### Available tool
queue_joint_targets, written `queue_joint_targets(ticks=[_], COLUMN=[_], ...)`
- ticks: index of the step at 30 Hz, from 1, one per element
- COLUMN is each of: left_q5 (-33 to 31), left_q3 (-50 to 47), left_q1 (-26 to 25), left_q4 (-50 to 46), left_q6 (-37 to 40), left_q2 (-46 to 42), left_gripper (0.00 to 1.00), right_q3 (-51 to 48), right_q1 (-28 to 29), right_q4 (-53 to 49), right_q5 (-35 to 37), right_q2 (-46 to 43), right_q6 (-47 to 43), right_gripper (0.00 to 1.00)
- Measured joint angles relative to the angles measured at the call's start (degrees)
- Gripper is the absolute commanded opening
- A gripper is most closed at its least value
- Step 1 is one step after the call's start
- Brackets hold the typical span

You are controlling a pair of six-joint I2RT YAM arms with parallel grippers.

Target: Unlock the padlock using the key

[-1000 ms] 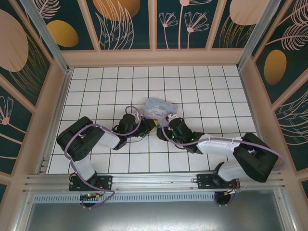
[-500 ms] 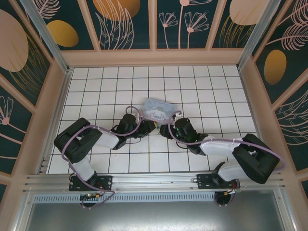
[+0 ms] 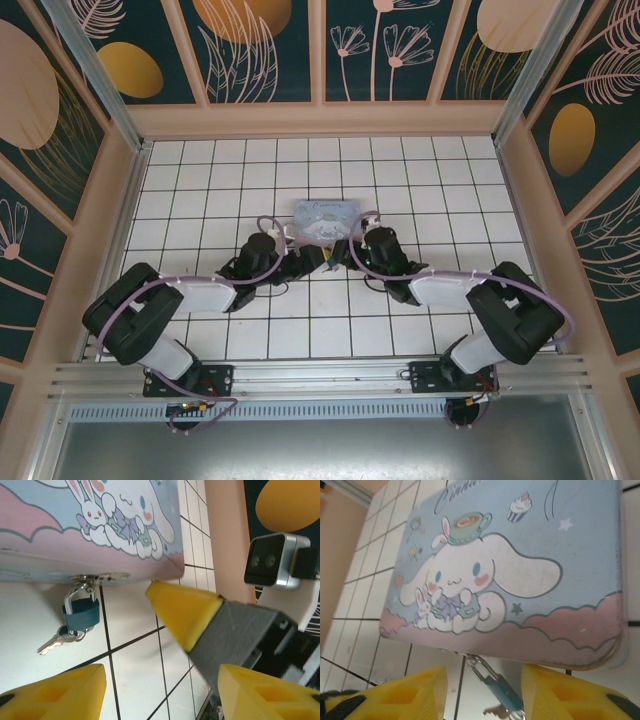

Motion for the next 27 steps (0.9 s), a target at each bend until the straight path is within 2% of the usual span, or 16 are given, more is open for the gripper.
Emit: queue_joint_targets(ticks=[5,10,14,15,27], left_q5=[-1.14,-2.64,-3.93,-4.20,-6.54], left_q3=[0.52,3.02,5.14,5.60,7.93], left_q1=[0.02,0.37,1.46,1.84,7.04], left_q4=[-3.32,-7.48,-10.45,-11.10,-17.40], left_q6=[1.40,3.30,4.92,5.42,8.66], left_q2=[-1.46,-1.95,-2.75,-3.04,-6.84], left_gripper=[0.74,0.81,0.85,0.88,0.92], right_q3=[-0.57,-6.25,-9.25,-9.57,-5.75], right_q1=[-0.35,-0.35,-0.35,-0.35,-0.09], right_q4=[0.20,1.33,1.70,1.84,3.63], right_q5=[-1.05,-1.92,-2.32,-2.54,-4.52], right_q2=[-1.84,-7.10,-7.37,-7.17,4.22], right_q6=[0.00,0.02,0.00,-0.02,-1.73], right_gripper=[0.43,0.43,0.43,0.42,0.38])
